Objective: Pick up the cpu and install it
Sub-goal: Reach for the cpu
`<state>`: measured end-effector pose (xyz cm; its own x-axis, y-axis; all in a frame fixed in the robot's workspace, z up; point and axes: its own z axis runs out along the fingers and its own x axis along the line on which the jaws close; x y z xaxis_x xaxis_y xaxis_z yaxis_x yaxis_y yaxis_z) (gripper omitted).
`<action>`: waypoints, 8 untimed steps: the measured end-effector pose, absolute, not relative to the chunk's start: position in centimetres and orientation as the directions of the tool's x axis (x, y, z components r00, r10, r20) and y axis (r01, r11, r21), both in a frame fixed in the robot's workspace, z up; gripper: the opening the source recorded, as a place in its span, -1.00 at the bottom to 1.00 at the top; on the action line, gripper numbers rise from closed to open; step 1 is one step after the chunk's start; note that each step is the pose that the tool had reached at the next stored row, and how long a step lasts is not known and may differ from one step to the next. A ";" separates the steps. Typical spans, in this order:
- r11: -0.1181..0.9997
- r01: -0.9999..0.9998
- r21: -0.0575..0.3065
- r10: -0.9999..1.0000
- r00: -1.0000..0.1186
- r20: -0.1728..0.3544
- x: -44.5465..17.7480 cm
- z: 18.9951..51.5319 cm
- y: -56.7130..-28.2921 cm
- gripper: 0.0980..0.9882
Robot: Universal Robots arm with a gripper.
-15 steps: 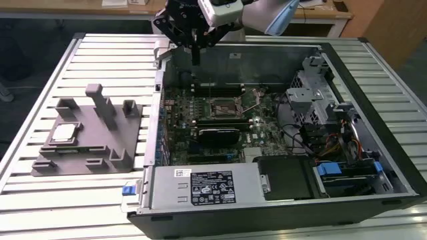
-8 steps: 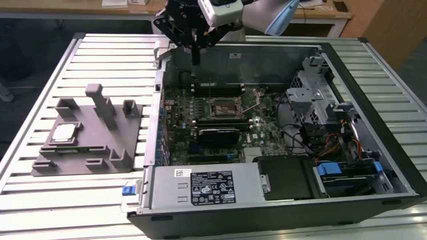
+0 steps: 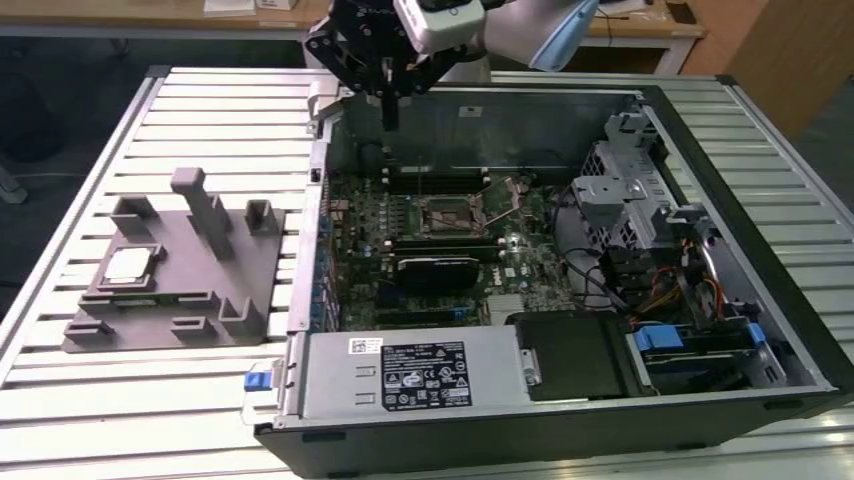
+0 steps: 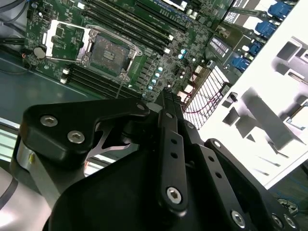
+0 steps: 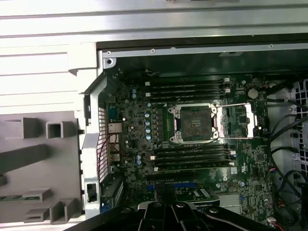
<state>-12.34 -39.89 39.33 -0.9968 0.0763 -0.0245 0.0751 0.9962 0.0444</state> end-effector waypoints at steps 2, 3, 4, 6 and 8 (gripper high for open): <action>0.996 0.075 0.044 0.076 -0.997 -0.024 -12.5 39.3 -39.9 -0.98; 0.996 0.075 0.044 0.076 -0.997 -0.024 -12.6 39.3 -39.9 -0.98; 0.996 0.075 0.044 0.076 -0.997 -0.024 -12.8 39.3 -39.9 -0.98; 0.996 0.075 0.044 0.076 -0.997 -0.024 -13.0 39.3 -39.9 -0.98; 0.996 0.075 0.044 0.076 -0.997 -0.024 -13.3 39.3 -39.9 -0.98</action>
